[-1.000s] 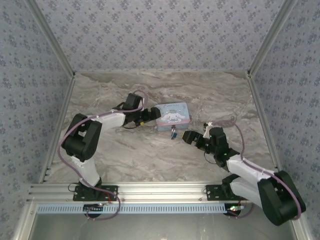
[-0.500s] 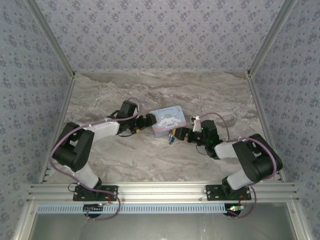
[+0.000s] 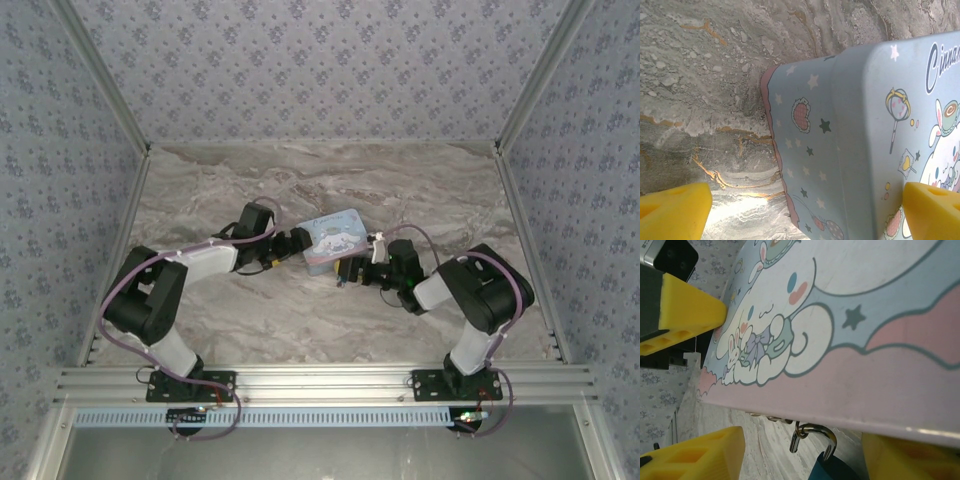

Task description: Unlock the padlock with the key

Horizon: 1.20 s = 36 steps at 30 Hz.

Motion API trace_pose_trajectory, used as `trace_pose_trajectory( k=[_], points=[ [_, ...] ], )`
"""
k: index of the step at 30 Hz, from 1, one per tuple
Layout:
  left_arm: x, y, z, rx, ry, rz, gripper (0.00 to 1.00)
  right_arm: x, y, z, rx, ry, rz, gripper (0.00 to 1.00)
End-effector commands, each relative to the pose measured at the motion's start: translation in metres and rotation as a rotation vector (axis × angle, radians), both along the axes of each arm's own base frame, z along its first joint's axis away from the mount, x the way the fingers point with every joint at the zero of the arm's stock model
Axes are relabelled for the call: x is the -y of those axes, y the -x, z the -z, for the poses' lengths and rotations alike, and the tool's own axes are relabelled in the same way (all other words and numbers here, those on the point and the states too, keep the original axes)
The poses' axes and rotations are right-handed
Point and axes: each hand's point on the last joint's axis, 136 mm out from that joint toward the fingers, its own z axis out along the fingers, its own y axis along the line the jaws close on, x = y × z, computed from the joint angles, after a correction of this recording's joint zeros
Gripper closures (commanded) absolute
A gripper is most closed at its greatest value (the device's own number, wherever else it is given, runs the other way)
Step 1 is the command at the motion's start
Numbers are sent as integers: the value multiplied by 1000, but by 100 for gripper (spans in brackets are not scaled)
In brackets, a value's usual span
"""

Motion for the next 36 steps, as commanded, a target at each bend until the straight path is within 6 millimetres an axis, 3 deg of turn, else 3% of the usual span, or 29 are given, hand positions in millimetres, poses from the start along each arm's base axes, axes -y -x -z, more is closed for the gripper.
trace_pose_trajectory(
  k=[1,22,36],
  points=[
    [-20,25,34,-115,-102,-19,4,-12,-3,-14,47,-47,-37,40],
    [-19,24,36,-120,-103,-22,3,-4,5,-9,37,-29,-34,69],
    [-21,23,36,-120,-111,-28,3,6,5,0,11,6,11,97]
  ],
)
